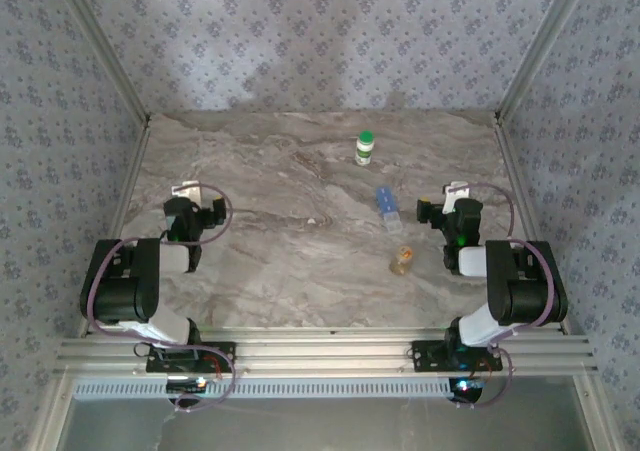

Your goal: Sort the pills into containers

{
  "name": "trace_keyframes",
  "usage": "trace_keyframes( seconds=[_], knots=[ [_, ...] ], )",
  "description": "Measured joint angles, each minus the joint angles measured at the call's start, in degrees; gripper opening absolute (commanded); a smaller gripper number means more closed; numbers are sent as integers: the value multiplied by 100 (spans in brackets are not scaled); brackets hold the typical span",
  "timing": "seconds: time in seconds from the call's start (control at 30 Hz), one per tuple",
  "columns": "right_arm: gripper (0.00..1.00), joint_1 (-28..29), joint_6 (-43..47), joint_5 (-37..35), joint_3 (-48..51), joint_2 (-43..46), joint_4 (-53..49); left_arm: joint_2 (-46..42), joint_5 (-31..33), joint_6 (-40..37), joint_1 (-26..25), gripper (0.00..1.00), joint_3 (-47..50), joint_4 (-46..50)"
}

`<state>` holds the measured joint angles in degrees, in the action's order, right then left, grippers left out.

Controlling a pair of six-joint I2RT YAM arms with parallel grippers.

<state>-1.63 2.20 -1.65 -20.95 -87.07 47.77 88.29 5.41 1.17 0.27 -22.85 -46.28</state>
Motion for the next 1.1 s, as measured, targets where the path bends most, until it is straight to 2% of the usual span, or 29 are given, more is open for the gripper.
trace_keyframes(
  seconds=[1.1],
  knots=[
    [100, -50, -22, 66, 0, 0, 0, 0, -162, -2, 15, 100, -2, 2]
  ],
)
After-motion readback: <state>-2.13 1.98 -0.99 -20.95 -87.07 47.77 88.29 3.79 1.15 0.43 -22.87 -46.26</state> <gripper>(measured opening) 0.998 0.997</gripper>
